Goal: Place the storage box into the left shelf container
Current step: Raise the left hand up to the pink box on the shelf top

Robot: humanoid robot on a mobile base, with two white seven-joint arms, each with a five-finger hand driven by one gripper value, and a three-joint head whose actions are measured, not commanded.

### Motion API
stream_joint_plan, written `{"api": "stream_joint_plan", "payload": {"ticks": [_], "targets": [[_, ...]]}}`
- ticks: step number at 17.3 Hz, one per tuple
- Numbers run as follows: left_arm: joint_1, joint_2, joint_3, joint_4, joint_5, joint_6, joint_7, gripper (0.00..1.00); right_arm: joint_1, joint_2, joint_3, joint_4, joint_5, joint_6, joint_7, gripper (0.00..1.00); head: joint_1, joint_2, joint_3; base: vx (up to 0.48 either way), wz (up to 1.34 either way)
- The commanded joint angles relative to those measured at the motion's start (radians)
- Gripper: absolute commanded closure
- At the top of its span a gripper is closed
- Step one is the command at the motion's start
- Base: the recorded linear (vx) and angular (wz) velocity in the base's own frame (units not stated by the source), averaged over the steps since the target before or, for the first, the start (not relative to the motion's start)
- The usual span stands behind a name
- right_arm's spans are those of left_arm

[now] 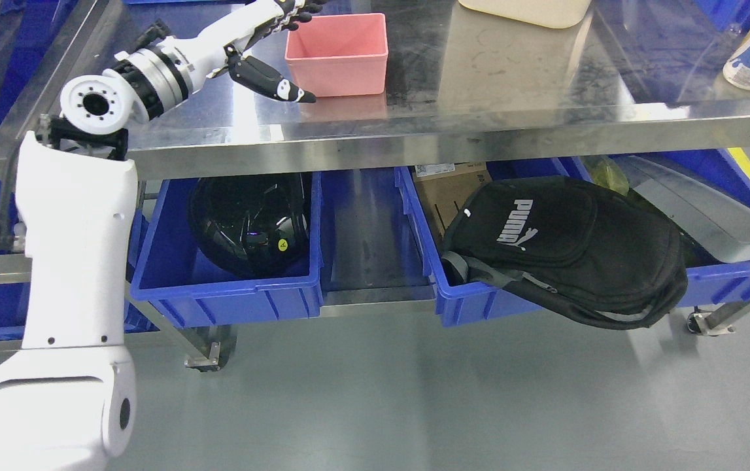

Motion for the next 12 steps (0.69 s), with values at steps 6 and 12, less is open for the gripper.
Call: {"api": "stream_joint_plan", "payload": {"ticks": [6,12], "targets": [[-0.080,-0.076,-0.110,0.385,-0.124,-0.137,0.103,0.04,0.009,-0.017,-0.005,-0.017,0.002,0.000,0.001,0.00,0.0000,0.000,0.000,0.042,0.04],[-0.097,-0.076,-0.111,0.322,-0.051,-0.287,0.145,0.06,0.009,-0.017,-0.005,-0.017,0.002,0.000,0.001,0.00,0.0000,0.000,0.000,0.056,0.13]]}}
